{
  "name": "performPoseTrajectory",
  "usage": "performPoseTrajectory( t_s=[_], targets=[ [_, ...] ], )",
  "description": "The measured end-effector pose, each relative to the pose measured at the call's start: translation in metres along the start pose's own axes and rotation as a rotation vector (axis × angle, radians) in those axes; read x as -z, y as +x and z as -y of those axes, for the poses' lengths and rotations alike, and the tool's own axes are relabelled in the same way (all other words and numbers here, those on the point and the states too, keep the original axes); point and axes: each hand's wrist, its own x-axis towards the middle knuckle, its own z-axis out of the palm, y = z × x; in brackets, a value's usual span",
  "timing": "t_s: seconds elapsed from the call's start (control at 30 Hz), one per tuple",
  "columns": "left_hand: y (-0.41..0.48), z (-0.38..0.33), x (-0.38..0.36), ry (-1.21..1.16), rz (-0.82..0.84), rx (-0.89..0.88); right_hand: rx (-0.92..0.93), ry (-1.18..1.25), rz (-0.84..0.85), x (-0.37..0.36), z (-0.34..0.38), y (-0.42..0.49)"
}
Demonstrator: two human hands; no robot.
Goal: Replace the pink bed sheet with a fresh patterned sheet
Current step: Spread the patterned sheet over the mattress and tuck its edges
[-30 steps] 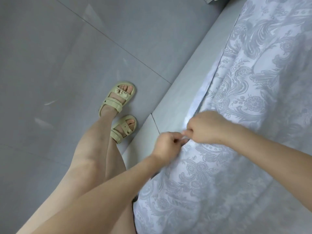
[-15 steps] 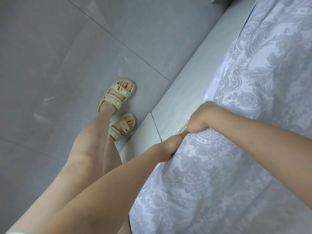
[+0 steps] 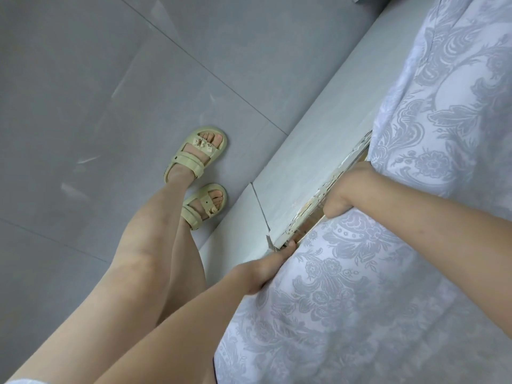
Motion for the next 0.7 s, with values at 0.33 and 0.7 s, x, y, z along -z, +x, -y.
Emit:
performPoseTrajectory(
  t_s=[0.33, 0.7],
  targets=[
    [-0.069, -0.026, 0.012, 0.159, -0.228, -0.270, -0.006, 0.520, -1.129, -0.039, -0.011, -0.045],
    [-0.042, -0.009, -0.017, 0.650, -0.662, -0.527, -0.785, 1.495, -1.143, -0.087, 0.047, 0.019]
  ],
)
